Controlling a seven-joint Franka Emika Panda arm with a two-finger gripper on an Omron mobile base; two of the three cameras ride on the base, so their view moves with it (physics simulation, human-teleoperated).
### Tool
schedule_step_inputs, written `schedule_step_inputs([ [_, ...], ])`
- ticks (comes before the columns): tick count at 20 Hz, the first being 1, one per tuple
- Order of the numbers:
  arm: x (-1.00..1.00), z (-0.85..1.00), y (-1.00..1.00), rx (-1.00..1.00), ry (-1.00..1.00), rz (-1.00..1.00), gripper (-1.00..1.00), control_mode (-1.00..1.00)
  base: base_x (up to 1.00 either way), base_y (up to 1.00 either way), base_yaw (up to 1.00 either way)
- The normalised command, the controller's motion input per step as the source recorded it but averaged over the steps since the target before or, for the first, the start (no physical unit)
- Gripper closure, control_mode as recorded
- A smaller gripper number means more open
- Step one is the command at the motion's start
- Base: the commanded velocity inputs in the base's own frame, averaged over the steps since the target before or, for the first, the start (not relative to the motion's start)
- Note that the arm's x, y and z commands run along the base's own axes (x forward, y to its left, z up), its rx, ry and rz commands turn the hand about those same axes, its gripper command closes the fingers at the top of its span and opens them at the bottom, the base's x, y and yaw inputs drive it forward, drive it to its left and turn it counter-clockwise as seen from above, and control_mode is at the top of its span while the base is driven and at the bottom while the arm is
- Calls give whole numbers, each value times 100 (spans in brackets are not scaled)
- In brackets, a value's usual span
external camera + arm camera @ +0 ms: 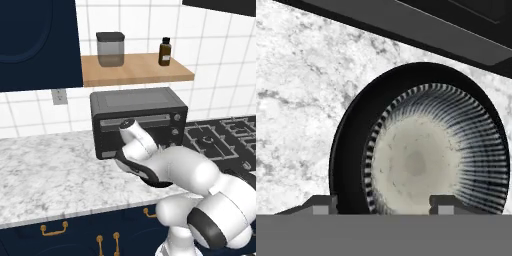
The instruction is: Pick up the bowls on the counter and stack them on top of one another in the open cabinet. Place the smaller bowl on top of the larger bowl.
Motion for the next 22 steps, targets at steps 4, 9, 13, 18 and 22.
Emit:
schedule_step_inputs([
  [4,-65,-7,18,2,0,0,-100,-100,0,0,0],
  [9,9,-42,-7,0,-2,0,-100,-100,0,0,0],
  [13,30,-39,-4,0,-7,0,-100,-100,0,0,0],
  [18,47,-34,-5,0,-7,0,-100,-100,0,0,0],
  [22,23,-54,-1,-7,-4,4,100,-100,0,0,0],
])
